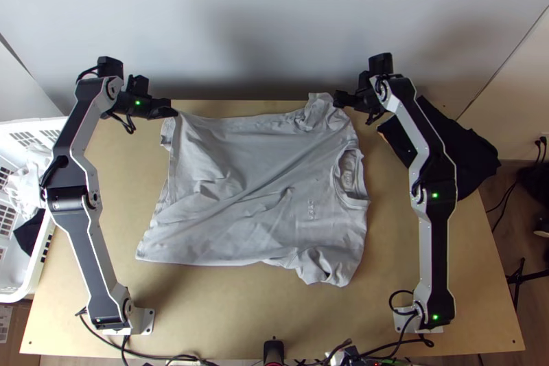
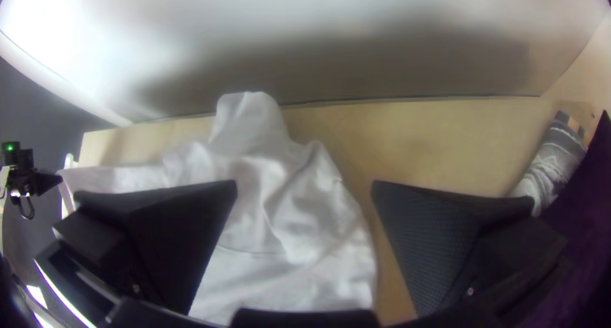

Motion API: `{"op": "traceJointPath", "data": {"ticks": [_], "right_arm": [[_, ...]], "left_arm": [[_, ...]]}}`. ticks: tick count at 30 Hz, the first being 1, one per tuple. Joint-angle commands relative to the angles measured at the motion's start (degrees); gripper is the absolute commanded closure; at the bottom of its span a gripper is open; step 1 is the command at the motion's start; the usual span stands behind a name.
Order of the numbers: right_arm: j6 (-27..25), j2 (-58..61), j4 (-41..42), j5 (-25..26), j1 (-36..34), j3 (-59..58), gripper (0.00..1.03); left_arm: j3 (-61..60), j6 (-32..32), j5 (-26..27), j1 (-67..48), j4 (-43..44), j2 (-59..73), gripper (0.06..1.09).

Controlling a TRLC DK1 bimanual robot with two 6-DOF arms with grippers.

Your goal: Fold the t-shirt

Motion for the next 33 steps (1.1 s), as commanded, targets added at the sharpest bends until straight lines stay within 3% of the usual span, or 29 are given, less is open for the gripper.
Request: {"op": "traceJointPath", "data": {"ticks": [1,10,14,20,23,28,31,33], "right_arm": [[2.0,3.5,2.7,-0.1,-0.7,1.5,0.05],[2.3,4.9,4.2,-0.1,-0.4,1.4,0.1],[2.8,4.9,4.2,-0.1,-0.4,1.1,0.29],[3.0,5.0,3.2,-0.1,-0.6,-1.7,0.33],[3.1,4.9,2.8,-0.1,-0.8,-2.1,0.5],[3.1,4.9,2.1,-0.1,-0.8,-2.2,0.51],[3.1,4.4,1.5,-0.1,-0.9,-2.4,0.94],[3.1,4.1,1.3,-0.1,-0.9,-2.8,1.0]], "left_arm": [[0.4,0.1,0.0,-0.1,-0.1,0.0,1.05],[0.4,0.4,-0.1,0.0,-0.8,-0.1,1.05],[0.4,0.6,0.0,0.4,-0.9,-0.1,1.05],[0.2,0.6,0.0,0.6,-1.0,-0.1,1.05],[0.2,0.6,0.0,0.7,-0.9,0.0,1.05],[0.4,0.6,0.0,0.9,-0.9,0.0,1.05],[0.5,0.6,-0.1,1.1,-0.8,0.1,1.05],[0.5,0.6,-0.1,1.3,-0.9,0.2,1.05]]}}
